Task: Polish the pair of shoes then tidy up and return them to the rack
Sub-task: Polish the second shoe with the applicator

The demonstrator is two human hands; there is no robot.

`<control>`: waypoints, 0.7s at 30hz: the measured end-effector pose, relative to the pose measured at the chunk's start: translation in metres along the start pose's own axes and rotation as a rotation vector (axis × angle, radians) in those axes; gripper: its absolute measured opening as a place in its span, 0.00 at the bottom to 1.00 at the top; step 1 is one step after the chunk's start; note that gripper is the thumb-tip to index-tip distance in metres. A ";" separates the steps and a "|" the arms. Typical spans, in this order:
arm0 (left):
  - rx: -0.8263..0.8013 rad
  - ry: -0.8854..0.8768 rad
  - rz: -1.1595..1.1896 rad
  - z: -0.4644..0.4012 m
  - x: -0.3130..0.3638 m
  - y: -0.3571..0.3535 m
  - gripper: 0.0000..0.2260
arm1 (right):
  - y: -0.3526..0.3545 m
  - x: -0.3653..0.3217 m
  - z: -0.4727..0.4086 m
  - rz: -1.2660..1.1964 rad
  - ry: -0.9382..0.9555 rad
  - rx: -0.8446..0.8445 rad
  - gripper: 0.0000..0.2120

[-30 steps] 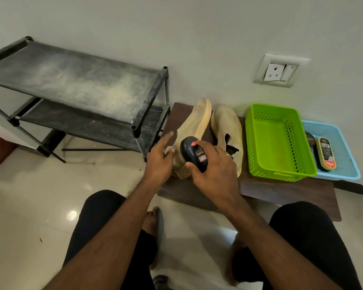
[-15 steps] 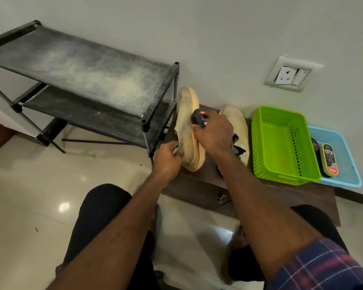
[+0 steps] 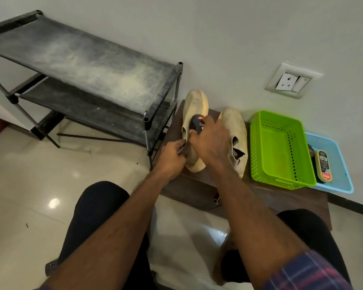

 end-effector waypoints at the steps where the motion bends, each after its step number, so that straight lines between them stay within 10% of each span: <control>1: 0.009 0.004 0.014 -0.001 0.000 0.000 0.13 | -0.001 0.002 -0.013 -0.029 -0.029 -0.029 0.28; 9: 0.076 0.156 0.411 0.000 -0.013 -0.008 0.12 | 0.020 0.024 0.044 -0.263 -0.036 -0.055 0.25; 21: -0.006 0.076 0.312 0.000 0.001 -0.012 0.14 | 0.003 0.016 -0.027 -0.225 -0.137 -0.014 0.27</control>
Point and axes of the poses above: each hand's wrist, its own z-axis away from the middle knuckle, its own y-axis out of the back of the hand, x = y × z, the point moved 9 cm from there along -z, towards the middle knuckle, and after that the axes turned 8 degrees about -y, right-handed, at the moved point
